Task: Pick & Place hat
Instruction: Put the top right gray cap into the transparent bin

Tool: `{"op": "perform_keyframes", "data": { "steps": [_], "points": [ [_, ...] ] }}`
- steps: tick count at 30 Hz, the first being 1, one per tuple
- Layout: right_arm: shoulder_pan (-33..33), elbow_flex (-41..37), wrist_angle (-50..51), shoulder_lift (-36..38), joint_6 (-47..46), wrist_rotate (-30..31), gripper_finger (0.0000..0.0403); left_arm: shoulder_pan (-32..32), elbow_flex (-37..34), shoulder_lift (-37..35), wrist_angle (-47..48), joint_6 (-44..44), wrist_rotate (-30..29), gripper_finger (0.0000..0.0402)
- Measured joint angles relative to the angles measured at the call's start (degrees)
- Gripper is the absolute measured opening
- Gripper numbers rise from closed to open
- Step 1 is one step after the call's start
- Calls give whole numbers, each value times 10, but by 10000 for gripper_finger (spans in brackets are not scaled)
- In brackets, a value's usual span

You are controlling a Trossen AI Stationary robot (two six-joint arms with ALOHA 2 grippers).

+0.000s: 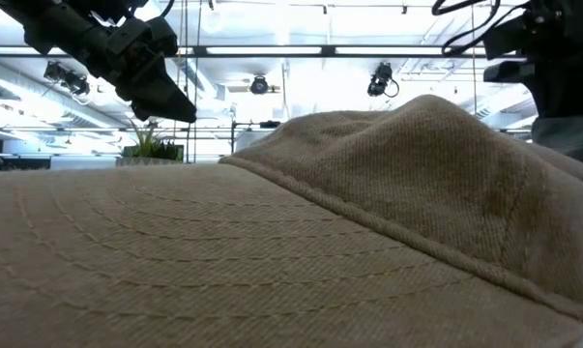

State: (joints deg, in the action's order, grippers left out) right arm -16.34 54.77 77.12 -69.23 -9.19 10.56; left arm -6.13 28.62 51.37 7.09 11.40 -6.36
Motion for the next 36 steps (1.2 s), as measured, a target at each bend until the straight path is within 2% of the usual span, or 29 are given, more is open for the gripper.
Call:
{"op": "perform_keyframes", "data": {
  "steps": [5, 9, 14, 18, 24, 36],
  "points": [
    [0, 0, 4, 0, 13, 0, 7, 0, 0, 0, 0, 11, -18, 140],
    [0, -21, -73, 0, 17, -1, 7, 0, 0, 0, 0, 14, -25, 140],
    [0, -53, -195, 0, 80, -12, 9, 0, 0, 0, 0, 14, -25, 140],
    [3, -78, -224, 0, 77, -10, 24, 0, 0, 0, 0, 14, -25, 140],
    [14, -81, -233, -7, 48, -1, 71, 0, 0, 0, 0, 14, -25, 140],
    [42, -67, -216, -29, 7, 0, 210, 0, 0, 0, 1, 15, -25, 140]
  ]
}}
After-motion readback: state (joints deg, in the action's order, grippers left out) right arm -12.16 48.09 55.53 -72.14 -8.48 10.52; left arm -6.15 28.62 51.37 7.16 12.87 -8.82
